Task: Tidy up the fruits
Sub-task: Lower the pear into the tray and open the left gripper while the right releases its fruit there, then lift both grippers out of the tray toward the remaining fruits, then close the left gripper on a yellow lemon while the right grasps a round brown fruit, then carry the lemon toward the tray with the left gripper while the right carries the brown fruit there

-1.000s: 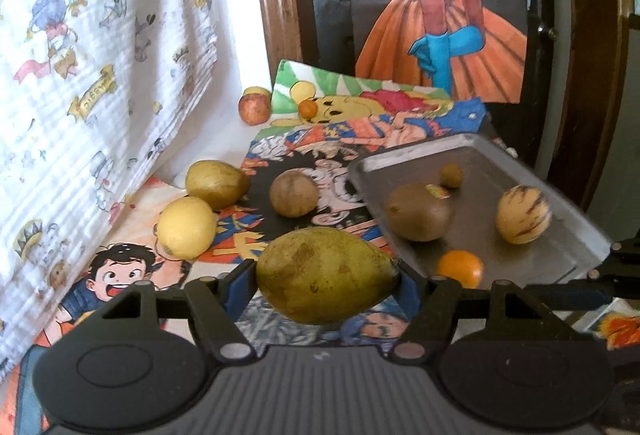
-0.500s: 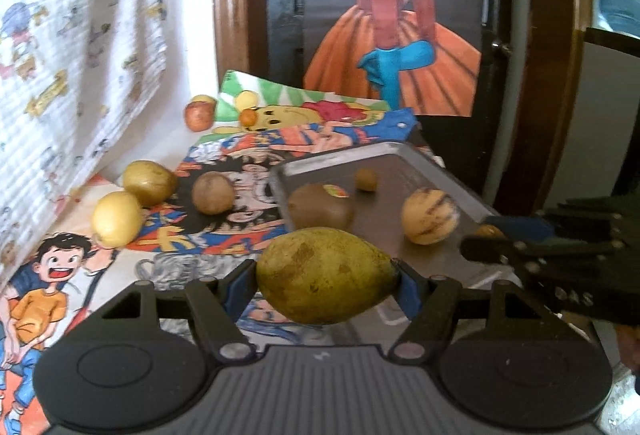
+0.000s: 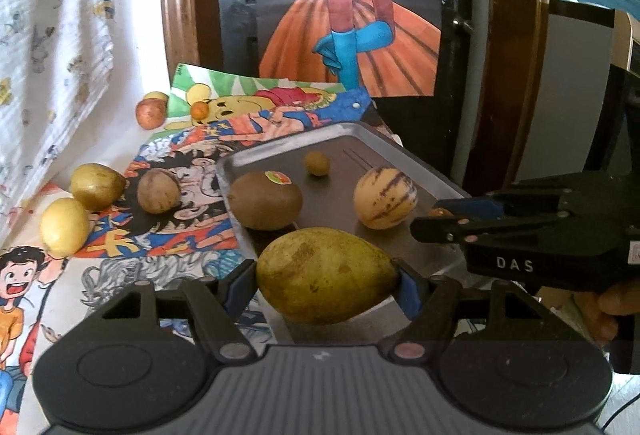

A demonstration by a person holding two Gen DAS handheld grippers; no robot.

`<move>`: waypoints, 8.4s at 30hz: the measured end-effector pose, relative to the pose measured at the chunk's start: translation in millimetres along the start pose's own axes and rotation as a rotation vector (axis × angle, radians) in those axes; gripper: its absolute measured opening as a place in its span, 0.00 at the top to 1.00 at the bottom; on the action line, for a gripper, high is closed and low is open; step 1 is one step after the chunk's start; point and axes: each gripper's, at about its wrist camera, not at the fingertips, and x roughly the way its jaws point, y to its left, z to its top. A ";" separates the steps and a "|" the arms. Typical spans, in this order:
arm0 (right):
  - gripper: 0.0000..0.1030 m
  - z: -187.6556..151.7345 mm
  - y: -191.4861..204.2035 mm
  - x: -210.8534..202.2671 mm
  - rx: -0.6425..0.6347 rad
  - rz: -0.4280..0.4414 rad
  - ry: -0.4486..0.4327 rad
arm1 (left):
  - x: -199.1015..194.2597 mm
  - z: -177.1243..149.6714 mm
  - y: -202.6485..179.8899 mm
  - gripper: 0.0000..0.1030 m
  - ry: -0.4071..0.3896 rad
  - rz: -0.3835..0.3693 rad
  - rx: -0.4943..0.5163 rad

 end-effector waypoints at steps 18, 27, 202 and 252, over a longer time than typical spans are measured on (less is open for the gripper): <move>0.73 -3.4 -8.7 8.6 0.034 -0.013 0.009 | 9.4 -2.6 -10.2 0.27 -0.011 -0.017 0.076; 0.73 -3.9 -7.2 8.1 0.032 -0.009 0.012 | 6.4 -5.9 -9.9 0.27 0.007 -0.022 0.070; 0.53 157.7 141.4 187.5 -0.473 0.437 0.312 | 19.7 27.5 211.8 0.42 0.030 0.310 -0.372; 0.53 58.5 -5.9 -11.4 -0.171 0.122 0.155 | 9.5 48.3 19.1 0.42 0.001 0.032 -0.158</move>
